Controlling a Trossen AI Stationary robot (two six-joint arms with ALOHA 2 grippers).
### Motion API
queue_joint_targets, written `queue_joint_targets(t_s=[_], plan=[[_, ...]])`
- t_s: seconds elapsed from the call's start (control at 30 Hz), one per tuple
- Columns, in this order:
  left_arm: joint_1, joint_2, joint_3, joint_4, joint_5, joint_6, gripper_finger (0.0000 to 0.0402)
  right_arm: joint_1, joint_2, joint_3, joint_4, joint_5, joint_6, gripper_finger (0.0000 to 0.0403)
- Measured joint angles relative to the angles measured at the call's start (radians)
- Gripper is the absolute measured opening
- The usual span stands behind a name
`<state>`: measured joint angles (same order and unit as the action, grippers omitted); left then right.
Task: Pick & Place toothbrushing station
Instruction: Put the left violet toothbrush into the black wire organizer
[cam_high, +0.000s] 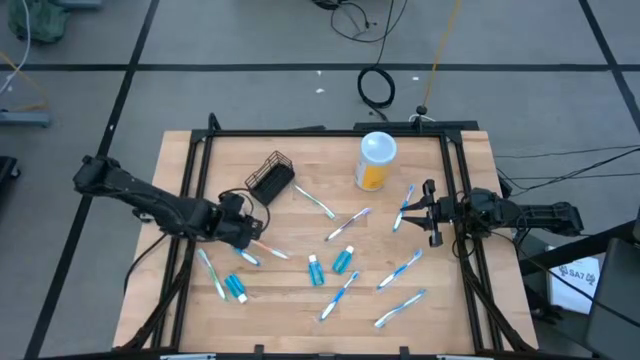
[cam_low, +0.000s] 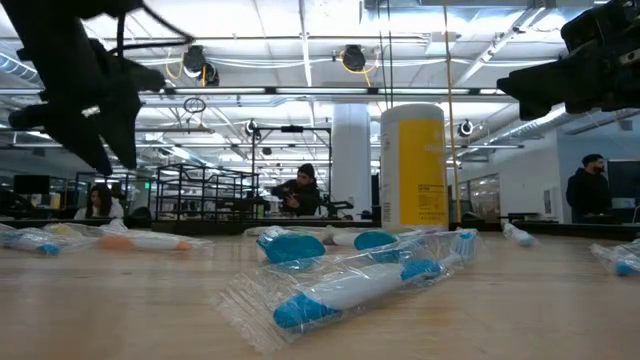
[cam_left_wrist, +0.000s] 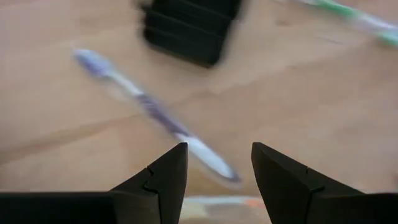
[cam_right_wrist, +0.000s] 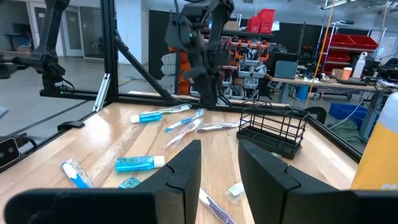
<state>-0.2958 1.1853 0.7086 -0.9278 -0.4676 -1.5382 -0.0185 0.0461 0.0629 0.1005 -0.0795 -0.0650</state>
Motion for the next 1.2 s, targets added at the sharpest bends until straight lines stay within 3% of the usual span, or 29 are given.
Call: queue_joint_targets(t_s=[0.3, 0.53, 0.93, 1.2], plan=[[0.114, 0.139, 0.000, -0.036, -0.003, -0.054, 0.0184, 0.000, 0.000, 0.000, 0.000, 0.000, 0.000, 0.0098], [0.210, 0.274, 0.000, -0.066, 0.045, -0.191, 0.0184, 0.000, 0.000, 0.000, 0.000, 0.000, 0.000, 0.0098], [0.319, 0.411, 0.001, -0.015, 0.059, -0.196, 0.0184, 0.000, 0.000, 0.000, 0.000, 0.000, -0.005, 0.0098], [0.335, 0.473, 0.004, 0.036, 0.036, -0.098, 0.0178, 0.000, 0.000, 0.000, 0.000, 0.000, -0.007, 0.0098]])
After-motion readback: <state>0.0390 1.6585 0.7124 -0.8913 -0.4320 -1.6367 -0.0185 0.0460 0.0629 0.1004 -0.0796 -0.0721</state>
